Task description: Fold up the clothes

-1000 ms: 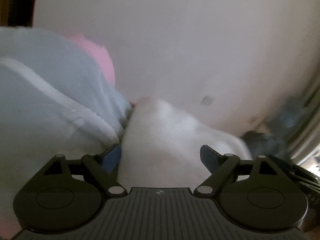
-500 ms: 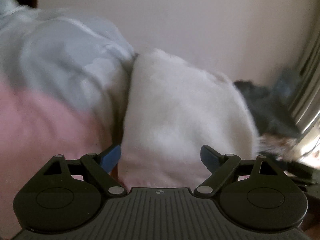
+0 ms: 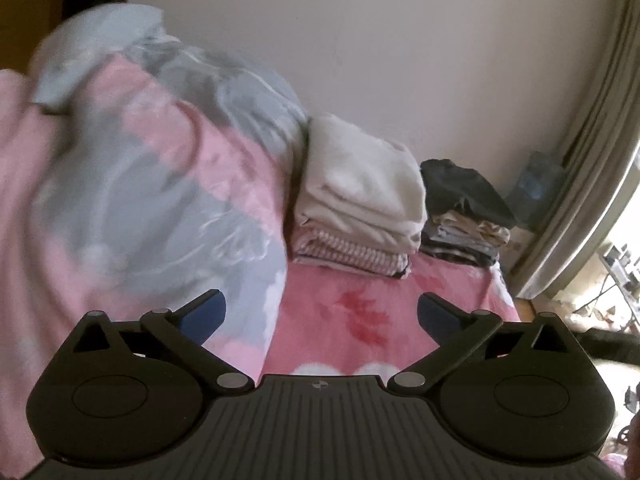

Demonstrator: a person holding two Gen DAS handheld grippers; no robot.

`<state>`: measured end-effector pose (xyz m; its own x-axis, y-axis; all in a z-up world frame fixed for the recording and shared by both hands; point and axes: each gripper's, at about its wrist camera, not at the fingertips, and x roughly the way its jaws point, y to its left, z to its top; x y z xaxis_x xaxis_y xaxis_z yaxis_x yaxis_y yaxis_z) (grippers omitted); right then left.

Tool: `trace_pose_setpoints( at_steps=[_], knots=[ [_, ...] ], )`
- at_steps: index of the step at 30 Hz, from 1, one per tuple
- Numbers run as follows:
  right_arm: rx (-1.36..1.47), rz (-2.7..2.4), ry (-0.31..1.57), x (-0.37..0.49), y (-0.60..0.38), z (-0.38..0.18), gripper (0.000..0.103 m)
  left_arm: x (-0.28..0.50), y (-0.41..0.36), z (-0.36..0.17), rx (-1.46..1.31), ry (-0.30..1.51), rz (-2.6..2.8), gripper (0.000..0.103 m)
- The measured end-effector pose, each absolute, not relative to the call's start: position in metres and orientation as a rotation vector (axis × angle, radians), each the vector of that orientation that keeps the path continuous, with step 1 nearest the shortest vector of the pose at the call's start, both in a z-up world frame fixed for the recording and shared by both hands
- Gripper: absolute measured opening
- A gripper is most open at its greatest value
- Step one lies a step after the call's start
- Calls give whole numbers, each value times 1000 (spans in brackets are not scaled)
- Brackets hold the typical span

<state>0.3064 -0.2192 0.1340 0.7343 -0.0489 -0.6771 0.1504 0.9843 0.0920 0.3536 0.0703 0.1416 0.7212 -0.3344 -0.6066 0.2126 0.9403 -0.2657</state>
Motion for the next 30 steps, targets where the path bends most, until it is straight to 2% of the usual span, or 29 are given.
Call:
trace_pose_setpoints(
  at_steps=[8, 18, 26, 30],
  knots=[
    [59, -157, 650, 232, -200, 191, 103, 274, 70, 180, -119, 715, -201, 103],
    [-89, -99, 567, 119, -201, 216, 103, 184, 32, 233, -79, 635, -99, 103],
    [-121, 30, 447, 64, -219, 239, 103, 127, 16, 257, 70, 496, -54, 103],
    [-101, -1, 425, 43, -219, 243, 103, 114, 9, 262, 84, 495, -77, 103]
  ],
)
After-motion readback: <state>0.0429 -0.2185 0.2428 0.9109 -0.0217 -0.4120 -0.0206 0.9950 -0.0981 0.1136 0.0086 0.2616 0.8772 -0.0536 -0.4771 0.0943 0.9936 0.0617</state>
